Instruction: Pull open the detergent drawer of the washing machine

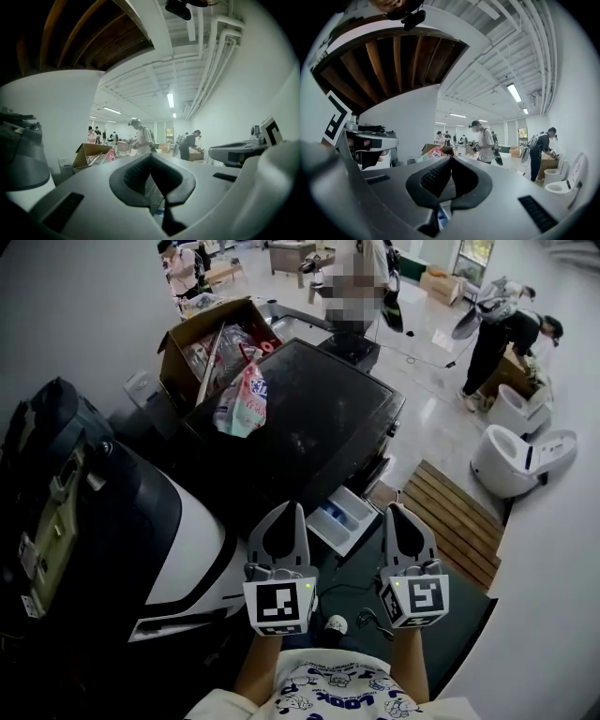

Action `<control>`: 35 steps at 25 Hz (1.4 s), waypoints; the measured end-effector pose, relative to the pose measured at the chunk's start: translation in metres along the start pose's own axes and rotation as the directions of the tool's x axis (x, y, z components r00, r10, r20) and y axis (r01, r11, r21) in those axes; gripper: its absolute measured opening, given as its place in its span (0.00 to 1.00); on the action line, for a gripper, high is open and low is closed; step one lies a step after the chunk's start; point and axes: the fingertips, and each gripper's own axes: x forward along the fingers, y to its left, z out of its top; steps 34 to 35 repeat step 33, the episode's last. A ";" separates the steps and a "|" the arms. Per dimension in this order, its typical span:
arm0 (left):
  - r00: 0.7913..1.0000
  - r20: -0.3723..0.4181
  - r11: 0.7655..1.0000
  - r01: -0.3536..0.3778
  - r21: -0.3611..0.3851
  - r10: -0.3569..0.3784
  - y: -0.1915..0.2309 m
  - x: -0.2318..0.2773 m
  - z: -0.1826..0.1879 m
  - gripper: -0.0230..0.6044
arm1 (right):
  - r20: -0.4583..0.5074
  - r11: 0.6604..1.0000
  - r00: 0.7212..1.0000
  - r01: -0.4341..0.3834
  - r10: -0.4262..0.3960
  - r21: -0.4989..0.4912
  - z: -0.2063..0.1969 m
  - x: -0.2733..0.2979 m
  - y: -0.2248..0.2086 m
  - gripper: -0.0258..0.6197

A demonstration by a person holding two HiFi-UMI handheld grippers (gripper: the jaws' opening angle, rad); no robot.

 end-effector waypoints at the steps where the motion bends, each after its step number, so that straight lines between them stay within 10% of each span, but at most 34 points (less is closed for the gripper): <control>1: 1.000 0.005 1.000 -0.002 0.000 0.002 0.002 -0.001 0.002 0.06 | 0.005 1.000 1.000 -0.004 0.004 0.003 0.002 0.001 0.003 0.06; 35: 0.998 0.070 1.000 0.003 -0.007 -0.002 0.006 -0.015 0.023 0.06 | 0.041 1.000 0.999 0.005 -0.006 0.022 0.019 -0.004 0.016 0.06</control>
